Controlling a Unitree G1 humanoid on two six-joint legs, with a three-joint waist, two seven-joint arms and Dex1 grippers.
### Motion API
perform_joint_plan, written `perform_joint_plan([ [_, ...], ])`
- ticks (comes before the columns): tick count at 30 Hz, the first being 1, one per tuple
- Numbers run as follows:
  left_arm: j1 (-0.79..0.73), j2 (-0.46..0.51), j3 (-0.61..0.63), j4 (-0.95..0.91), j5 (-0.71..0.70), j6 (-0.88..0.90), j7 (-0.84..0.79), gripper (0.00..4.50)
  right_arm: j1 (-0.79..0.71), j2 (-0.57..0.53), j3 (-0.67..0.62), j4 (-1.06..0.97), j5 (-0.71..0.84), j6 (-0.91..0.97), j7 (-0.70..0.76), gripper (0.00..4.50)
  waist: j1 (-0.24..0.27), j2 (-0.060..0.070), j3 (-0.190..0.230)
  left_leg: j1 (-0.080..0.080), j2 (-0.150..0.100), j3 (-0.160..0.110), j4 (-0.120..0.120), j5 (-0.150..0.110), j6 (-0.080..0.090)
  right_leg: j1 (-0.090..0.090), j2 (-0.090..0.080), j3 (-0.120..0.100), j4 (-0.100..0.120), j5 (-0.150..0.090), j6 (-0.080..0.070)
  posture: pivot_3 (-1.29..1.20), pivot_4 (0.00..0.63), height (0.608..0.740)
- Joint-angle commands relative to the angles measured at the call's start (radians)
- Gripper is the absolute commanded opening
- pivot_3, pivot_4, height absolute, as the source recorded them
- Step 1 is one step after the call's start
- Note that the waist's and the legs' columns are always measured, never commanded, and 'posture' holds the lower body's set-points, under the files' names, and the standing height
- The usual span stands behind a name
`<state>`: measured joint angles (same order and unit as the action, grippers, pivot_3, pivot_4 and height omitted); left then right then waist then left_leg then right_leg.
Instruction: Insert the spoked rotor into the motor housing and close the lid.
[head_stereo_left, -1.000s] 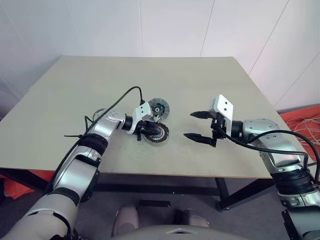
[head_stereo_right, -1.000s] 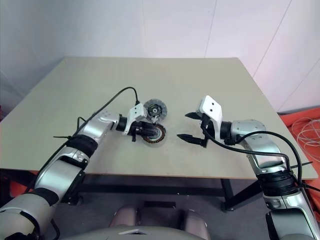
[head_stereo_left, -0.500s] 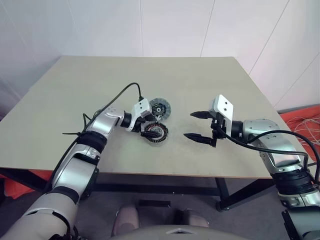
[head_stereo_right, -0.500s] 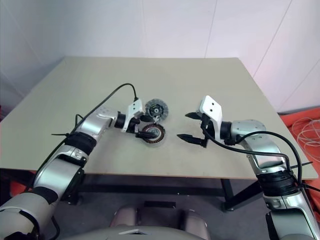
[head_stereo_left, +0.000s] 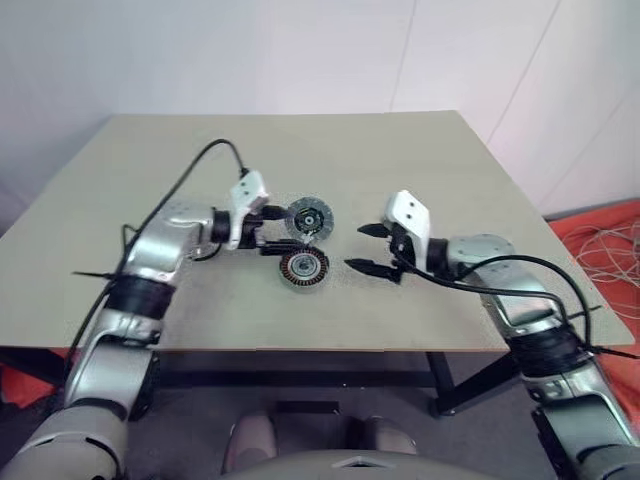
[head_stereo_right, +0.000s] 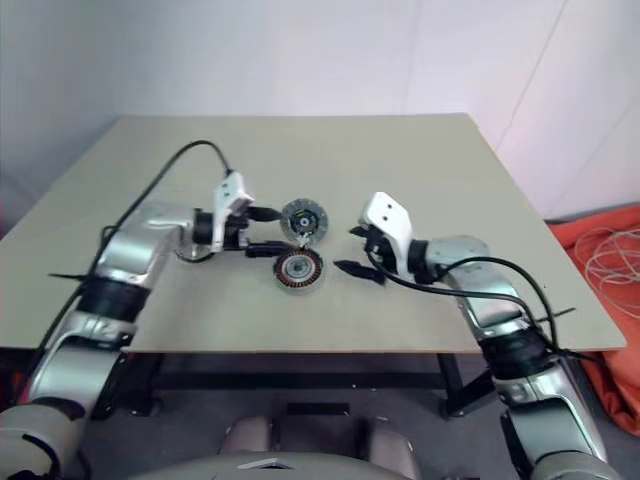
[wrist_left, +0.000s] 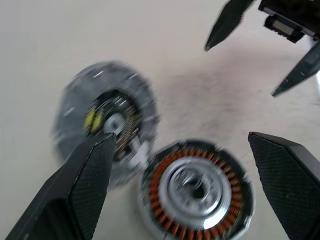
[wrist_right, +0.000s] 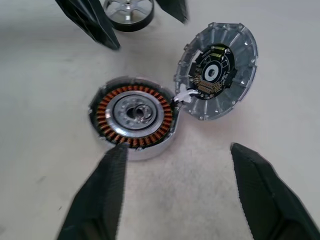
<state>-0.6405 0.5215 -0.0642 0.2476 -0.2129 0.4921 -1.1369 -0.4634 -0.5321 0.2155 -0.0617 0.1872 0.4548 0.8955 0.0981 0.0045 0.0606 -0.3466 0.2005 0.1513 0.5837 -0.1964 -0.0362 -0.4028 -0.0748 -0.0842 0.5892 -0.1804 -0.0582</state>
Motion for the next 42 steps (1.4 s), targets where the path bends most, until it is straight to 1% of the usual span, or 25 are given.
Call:
perform_joint_plan([
  [1,0.046,0.034,0.111,-0.081,-0.051,0.029,0.082,4.50,-0.065,0.052,0.031,0.030,-0.051,-0.009,-0.063,2.48,-0.001,0.000,0.000,0.000,0.000,0.000,0.000,0.000,0.000,0.000,0.000,0.000,0.000,0.000,0.000,0.00,0.000,0.740],
  [3,0.086,0.047,0.132,-0.096,-0.053,0.023,0.114,4.50,-0.087,0.073,0.066,0.068,-0.095,-0.030,-0.078,1.73,-0.001,0.000,0.000,0.002,-0.001,0.000,-0.001,0.000,0.000,-0.001,0.000,0.000,0.000,0.000,0.000,0.00,0.000,0.740],
  [4,0.101,0.052,0.135,-0.103,-0.052,0.020,0.124,4.50,-0.092,0.078,0.080,0.081,-0.111,-0.039,-0.078,1.44,0.001,0.000,0.000,0.001,-0.001,-0.001,-0.001,0.000,0.000,-0.001,0.000,0.000,0.000,0.000,0.000,0.00,0.000,0.740],
  [8,0.178,0.069,0.150,-0.142,-0.056,0.013,0.163,4.50,-0.117,0.120,0.128,0.120,-0.141,-0.055,-0.075,0.02,-0.003,0.000,0.000,0.001,-0.002,-0.001,-0.001,0.000,0.001,0.000,0.000,0.002,-0.001,0.000,-0.001,0.00,0.000,0.740],
  [13,0.256,0.073,0.148,-0.179,-0.062,0.008,0.194,4.50,-0.125,0.154,0.176,0.156,-0.191,-0.071,-0.077,0.02,-0.005,0.000,0.000,0.001,-0.002,-0.001,-0.002,0.000,0.000,-0.001,0.000,0.002,0.000,0.003,-0.006,0.00,0.000,0.740],
  [16,0.284,0.066,0.149,-0.198,-0.071,0.013,0.212,4.50,-0.128,0.164,0.192,0.172,-0.215,-0.082,-0.073,0.02,-0.006,0.000,0.000,0.001,-0.002,-0.001,-0.002,0.000,0.000,-0.001,0.000,0.002,0.000,0.000,-0.001,0.00,0.000,0.740],
  [23,0.325,0.079,0.164,-0.214,-0.086,0.009,0.235,4.50,-0.140,0.178,0.204,0.210,-0.248,-0.105,-0.068,0.02,-0.006,-0.001,0.000,0.003,-0.002,-0.001,-0.002,0.000,0.000,0.000,0.000,0.003,0.000,0.000,-0.001,0.00,0.000,0.740],
  [33,0.327,0.083,0.167,-0.216,-0.102,0.005,0.256,4.50,-0.155,0.194,0.220,0.266,-0.295,-0.151,-0.068,0.02,-0.006,-0.001,0.000,0.003,-0.002,-0.001,-0.002,0.000,0.000,0.000,0.001,0.003,0.001,0.000,-0.001,0.00,0.000,0.740],
  [42,0.311,0.083,0.157,-0.199,-0.103,-0.003,0.260,4.50,-0.143,0.218,0.233,0.256,-0.299,-0.160,-0.031,0.02,-0.007,-0.001,0.000,0.003,-0.002,-0.001,-0.002,0.000,0.000,0.000,0.001,0.003,0.001,0.001,-0.001,0.00,0.000,0.740],
])
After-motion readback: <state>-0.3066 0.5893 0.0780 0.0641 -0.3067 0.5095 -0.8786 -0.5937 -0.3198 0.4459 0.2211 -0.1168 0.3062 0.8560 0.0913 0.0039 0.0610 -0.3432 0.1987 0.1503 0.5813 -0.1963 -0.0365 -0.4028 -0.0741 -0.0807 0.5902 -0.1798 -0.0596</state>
